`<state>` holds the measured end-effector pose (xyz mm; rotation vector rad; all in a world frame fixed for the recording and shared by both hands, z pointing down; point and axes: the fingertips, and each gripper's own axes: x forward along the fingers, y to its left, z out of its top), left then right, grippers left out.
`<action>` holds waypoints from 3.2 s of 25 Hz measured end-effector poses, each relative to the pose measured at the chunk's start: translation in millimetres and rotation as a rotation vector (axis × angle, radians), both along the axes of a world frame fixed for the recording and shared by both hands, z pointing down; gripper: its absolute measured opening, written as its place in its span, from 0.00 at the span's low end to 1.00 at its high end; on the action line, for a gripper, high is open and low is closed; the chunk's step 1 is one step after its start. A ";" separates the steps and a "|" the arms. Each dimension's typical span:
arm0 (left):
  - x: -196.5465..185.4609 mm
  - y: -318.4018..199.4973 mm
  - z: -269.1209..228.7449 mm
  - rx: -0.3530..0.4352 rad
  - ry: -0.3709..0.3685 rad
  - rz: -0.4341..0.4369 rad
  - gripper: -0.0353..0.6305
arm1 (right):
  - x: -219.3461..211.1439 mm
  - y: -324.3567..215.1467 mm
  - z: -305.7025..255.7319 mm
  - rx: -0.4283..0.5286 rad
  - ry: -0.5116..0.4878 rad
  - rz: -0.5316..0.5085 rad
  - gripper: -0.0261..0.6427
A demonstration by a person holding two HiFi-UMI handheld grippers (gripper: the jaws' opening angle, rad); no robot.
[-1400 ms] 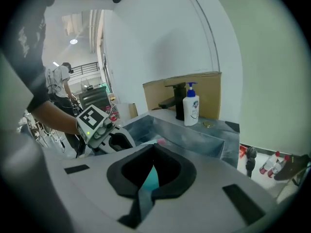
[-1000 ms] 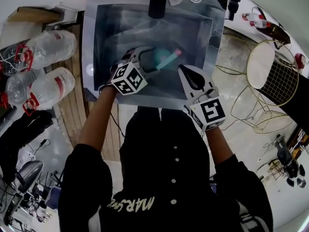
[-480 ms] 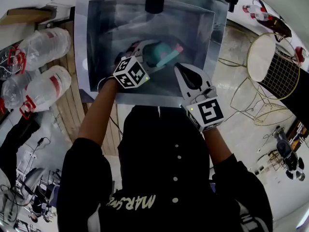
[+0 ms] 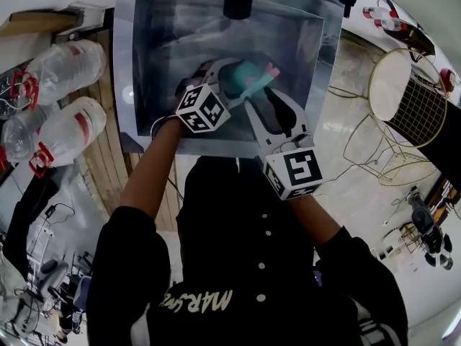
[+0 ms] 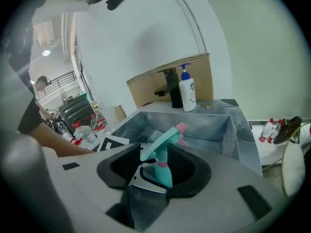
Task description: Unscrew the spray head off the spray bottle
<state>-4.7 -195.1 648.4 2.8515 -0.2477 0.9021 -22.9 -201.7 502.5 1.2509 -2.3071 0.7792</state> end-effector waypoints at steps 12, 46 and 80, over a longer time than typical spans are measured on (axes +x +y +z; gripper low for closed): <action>1.2 -0.1 -0.5 -0.006 -0.025 -0.073 0.62 | -7.1 -17.2 37.6 -0.101 0.157 0.219 0.40; 3.1 6.5 -3.0 -0.023 0.041 0.111 0.62 | 5.9 2.8 30.7 0.245 0.326 -0.925 0.22; 7.7 8.6 -2.8 -0.032 0.043 0.030 0.62 | 0.7 13.1 34.2 -0.026 0.189 0.083 0.17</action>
